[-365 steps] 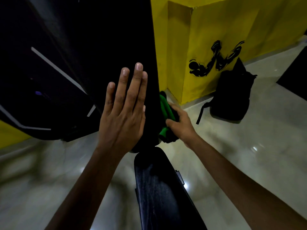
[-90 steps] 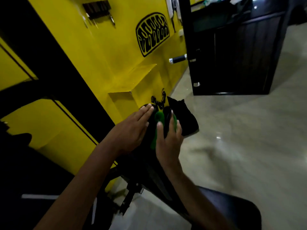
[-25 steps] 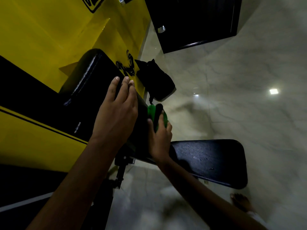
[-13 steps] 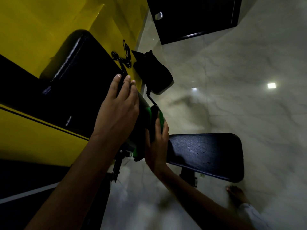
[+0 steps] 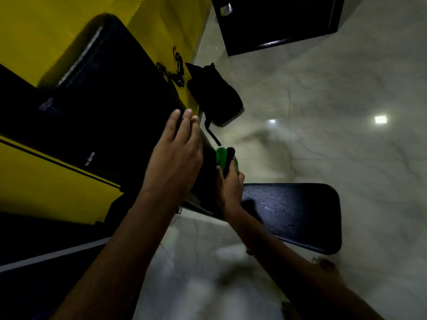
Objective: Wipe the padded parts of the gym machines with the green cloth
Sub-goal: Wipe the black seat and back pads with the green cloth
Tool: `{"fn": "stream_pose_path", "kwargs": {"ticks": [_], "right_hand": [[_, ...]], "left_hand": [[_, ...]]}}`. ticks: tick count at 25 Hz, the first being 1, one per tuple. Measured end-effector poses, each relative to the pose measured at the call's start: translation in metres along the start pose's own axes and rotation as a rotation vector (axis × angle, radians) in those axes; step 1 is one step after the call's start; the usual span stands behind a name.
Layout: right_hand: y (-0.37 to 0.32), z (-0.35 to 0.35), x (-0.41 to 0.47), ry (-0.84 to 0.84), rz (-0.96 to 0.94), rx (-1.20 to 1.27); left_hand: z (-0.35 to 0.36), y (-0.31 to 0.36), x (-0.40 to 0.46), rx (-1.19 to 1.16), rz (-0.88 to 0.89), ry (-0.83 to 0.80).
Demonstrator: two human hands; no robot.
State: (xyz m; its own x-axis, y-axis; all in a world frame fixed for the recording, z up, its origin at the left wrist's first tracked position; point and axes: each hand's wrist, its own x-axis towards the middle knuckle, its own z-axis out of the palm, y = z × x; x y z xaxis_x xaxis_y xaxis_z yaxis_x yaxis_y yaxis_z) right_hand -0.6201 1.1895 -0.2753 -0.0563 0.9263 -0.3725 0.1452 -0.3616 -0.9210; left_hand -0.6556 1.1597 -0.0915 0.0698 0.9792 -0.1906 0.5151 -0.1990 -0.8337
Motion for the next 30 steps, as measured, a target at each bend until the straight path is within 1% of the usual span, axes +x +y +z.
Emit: {"fn": "stream_pose_path", "kwargs": {"ticks": [1,3,4,5,7,8,9,11,12,13,14,16,17,18,19,20,21,22,24,25,26,28,29,30], "right_hand": [[-0.004,0.001,-0.005,0.006,-0.079,0.012],[0.004,0.009,-0.025,0.023,-0.308,0.053],[0.014,0.011,-0.028,0.017,-0.331,0.067],[0.022,0.008,-0.021,0.004,-0.277,0.056],[0.029,0.001,0.011,-0.032,0.029,0.011],[0.023,-0.001,0.021,-0.05,0.111,-0.003],[0.017,-0.002,0.022,-0.039,0.07,-0.002],[0.015,0.004,0.005,0.011,-0.225,-0.002],[0.024,0.009,-0.005,0.031,-0.319,0.014],[0.035,0.009,-0.004,0.016,-0.328,0.019],[0.044,0.007,0.009,-0.012,-0.237,0.001],[0.053,0.004,0.041,-0.048,0.074,0.016],[0.05,0.002,0.045,-0.047,0.077,0.027],[0.047,0.003,0.041,-0.026,-0.021,0.029],[0.048,0.006,0.029,-0.002,-0.18,0.024],[0.055,0.012,0.015,0.028,-0.295,0.039],[0.065,0.014,0.011,0.021,-0.303,0.052],[0.073,0.014,0.019,-0.001,-0.228,0.054],[0.079,0.013,0.05,-0.033,0.118,0.06],[0.077,0.013,0.055,-0.044,0.168,0.047],[0.073,0.01,0.05,-0.041,0.1,0.042],[0.072,0.011,0.013,-0.009,-0.204,0.048],[0.08,0.014,-0.005,0.001,-0.271,0.073],[0.088,0.014,-0.01,-0.011,-0.276,0.072]], "left_hand": [[0.001,0.003,0.001,0.008,0.002,-0.005],[0.004,0.008,0.003,0.024,0.007,0.0],[0.005,0.01,0.003,0.029,0.011,0.003],[0.007,0.013,0.004,0.033,0.015,0.0],[0.01,0.017,0.004,0.054,0.02,-0.005],[0.012,0.019,0.004,0.064,0.024,-0.004],[0.014,0.021,0.005,0.068,0.03,-0.002],[0.017,0.024,0.007,0.066,0.035,0.002],[0.018,0.025,0.008,0.064,0.038,0.002],[0.02,0.029,0.009,0.066,0.042,-0.001],[0.023,0.032,0.01,0.077,0.046,-0.005],[0.028,0.038,0.012,0.103,0.046,-0.006],[0.031,0.042,0.014,0.107,0.047,0.0],[0.034,0.045,0.016,0.106,0.046,0.006],[0.036,0.048,0.017,0.102,0.045,0.008],[0.037,0.051,0.018,0.099,0.05,0.007],[0.038,0.055,0.019,0.099,0.056,-0.001],[0.04,0.058,0.02,0.105,0.058,-0.009],[0.043,0.062,0.021,0.124,0.056,-0.016],[0.043,0.064,0.021,0.123,0.06,-0.014],[0.044,0.067,0.023,0.118,0.061,-0.017],[0.044,0.068,0.023,0.104,0.057,-0.023],[0.044,0.069,0.024,0.102,0.056,-0.022],[0.045,0.07,0.024,0.104,0.061,-0.022]]}}
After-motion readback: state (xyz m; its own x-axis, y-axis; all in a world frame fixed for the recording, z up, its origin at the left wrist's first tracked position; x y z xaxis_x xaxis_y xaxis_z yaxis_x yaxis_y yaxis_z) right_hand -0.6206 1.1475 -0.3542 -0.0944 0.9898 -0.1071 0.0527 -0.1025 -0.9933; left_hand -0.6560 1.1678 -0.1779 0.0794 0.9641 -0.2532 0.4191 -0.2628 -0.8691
